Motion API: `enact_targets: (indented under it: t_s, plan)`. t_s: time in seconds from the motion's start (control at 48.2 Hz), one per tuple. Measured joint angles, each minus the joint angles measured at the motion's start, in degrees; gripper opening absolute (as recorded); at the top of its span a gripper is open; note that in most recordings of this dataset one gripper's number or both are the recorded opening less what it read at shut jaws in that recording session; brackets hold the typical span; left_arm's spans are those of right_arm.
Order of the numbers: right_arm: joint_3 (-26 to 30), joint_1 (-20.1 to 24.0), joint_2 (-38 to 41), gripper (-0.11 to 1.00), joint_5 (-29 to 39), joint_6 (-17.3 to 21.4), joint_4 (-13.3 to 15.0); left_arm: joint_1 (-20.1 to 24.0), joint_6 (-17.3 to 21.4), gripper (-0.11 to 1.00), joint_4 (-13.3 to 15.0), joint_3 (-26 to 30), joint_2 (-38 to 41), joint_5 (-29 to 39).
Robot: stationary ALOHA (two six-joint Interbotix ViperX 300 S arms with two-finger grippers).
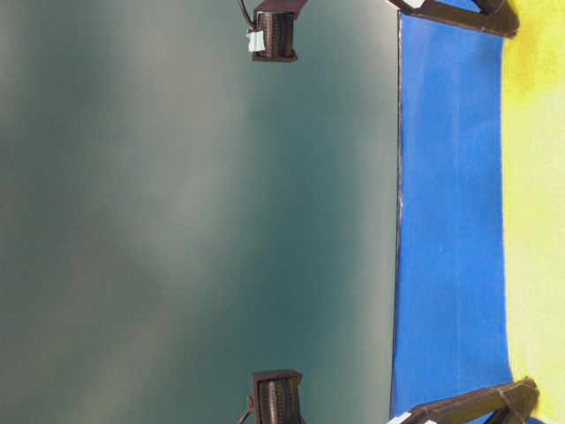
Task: Fold the yellow towel.
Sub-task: 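Release, then regrasp the folded towel's two far corners, then lift the towel and swing the left gripper's end toward the right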
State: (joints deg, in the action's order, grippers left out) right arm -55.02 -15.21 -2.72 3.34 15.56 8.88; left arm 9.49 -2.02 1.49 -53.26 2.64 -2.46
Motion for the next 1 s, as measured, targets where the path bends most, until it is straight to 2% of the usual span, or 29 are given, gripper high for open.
enact_targets:
  t_s: [0.166,0.311,0.519,0.623,0.81,0.997]
  plan:
    - [-0.09,0.09,-2.11,0.02,1.49,0.18,0.00,-0.35,0.09,0.04,0.00,0.35,-1.32,1.76]
    - [0.44,0.00,-5.71,0.02,5.80,0.26,0.00,-0.44,0.26,0.04,0.09,1.41,-5.89,5.36]
    - [1.76,-0.09,-15.38,0.02,13.18,0.44,0.00,-0.44,0.26,0.04,0.00,4.13,-15.47,13.54]
    - [1.93,0.00,-20.21,0.02,15.47,0.44,0.00,-0.53,0.26,0.04,0.00,5.10,-19.16,15.56]
    - [1.76,0.00,-26.72,0.02,16.70,0.44,-0.09,-0.97,0.18,0.04,0.00,5.54,-23.03,16.44]
    - [1.58,0.00,-27.86,0.02,16.70,0.62,0.00,-2.11,0.09,0.04,0.00,5.54,-23.73,16.08]
